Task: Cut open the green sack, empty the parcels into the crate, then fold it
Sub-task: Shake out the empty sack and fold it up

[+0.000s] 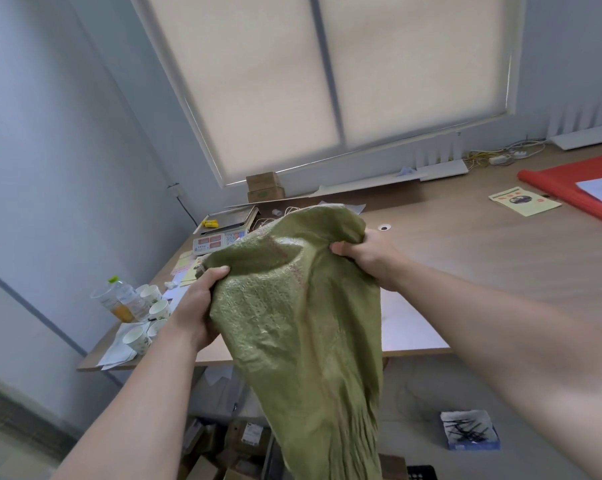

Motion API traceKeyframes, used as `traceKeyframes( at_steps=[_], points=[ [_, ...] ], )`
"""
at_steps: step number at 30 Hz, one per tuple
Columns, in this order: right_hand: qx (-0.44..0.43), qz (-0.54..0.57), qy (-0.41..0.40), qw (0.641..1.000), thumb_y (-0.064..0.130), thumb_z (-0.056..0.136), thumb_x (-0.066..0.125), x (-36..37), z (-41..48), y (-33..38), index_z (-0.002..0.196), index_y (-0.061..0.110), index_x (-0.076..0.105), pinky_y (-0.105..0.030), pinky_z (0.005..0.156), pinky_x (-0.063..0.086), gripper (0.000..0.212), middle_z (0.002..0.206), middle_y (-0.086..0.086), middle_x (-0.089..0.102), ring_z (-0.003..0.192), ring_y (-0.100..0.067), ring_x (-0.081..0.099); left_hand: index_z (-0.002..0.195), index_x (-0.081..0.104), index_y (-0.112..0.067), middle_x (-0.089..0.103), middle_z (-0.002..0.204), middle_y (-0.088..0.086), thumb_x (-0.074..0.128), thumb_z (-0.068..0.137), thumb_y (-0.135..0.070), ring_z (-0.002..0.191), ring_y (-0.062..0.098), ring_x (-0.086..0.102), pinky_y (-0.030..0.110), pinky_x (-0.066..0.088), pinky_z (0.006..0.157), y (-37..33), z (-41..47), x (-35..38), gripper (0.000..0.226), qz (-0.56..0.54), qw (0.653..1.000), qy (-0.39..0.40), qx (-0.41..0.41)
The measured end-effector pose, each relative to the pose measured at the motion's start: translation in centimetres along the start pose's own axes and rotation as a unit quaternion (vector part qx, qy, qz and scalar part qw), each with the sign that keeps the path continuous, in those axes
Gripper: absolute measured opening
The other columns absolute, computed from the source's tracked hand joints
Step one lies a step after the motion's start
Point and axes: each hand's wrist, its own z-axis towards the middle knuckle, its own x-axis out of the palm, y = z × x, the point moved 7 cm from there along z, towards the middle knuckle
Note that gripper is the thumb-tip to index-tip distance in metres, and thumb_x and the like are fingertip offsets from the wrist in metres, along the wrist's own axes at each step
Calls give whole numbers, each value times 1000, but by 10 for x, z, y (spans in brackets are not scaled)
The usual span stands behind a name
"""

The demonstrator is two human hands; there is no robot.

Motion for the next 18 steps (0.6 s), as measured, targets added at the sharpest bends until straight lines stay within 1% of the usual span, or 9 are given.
traceKeyframes(
  at_steps=[2,3,5,7,8,9,11,15,18],
  points=[
    [6,-15,-42,999,14,84,73,-4,7,-5,105,8,68,-35,77,59,22,98,-10,72,87,-26,70,111,71,-7,75,106,16,59,92,-33,89,28,74,45,51,94,3,-1,3,34,-23,1000,20,2],
    [9,-24,-61,998,17,81,75,-6,10,-7,102,11,69,-38,81,59,23,99,-10,73,90,-27,70,113,73,-8,74,112,16,64,88,-38,98,29,73,47,49,99,6,-1,3,39,-40,999,34,4],
    [25,-31,-96,995,24,75,77,-11,16,-14,99,15,70,-43,86,58,27,97,-8,74,92,-27,70,122,70,-12,66,130,17,82,71,-46,119,32,63,53,42,108,7,0,5,63,-84,993,77,12],
    [44,-29,-117,992,27,70,78,-14,20,-20,99,17,69,-45,87,57,32,97,-8,73,92,-27,69,141,51,-18,60,139,16,92,58,-42,123,33,60,56,41,109,8,3,5,96,-67,993,98,23],
    [52,-24,-119,991,27,66,79,-14,20,-22,100,17,68,-46,87,57,37,98,-8,73,92,-28,69,145,43,-24,61,137,15,92,59,-35,117,33,64,56,46,104,7,3,5,99,-34,995,90,35],
    [63,-18,-117,991,28,63,79,-15,22,-25,101,16,67,-46,88,57,42,99,-9,73,92,-28,69,143,40,-29,63,132,14,87,64,-26,107,32,68,53,53,96,7,3,6,92,-1,996,74,42],
    [72,-2,-112,991,29,62,81,-16,22,-26,106,14,64,-48,89,56,49,102,-11,72,94,-29,69,139,41,-27,66,126,16,75,75,-11,94,30,70,45,60,81,6,5,7,74,23,997,51,52],
    [30,-84,-136,987,45,69,80,-27,15,-15,111,20,42,-47,90,53,62,105,-2,61,99,-23,62,141,45,-25,68,123,15,54,96,-6,92,30,70,43,62,77,1,12,-4,49,25,997,-21,75],
    [-10,-92,-72,993,51,64,82,-22,10,-3,124,36,29,-47,90,55,82,122,-5,56,103,-24,62,140,48,-24,69,115,17,48,100,-5,88,31,70,46,59,76,1,18,-16,44,-8,994,-78,70]
  ],
)
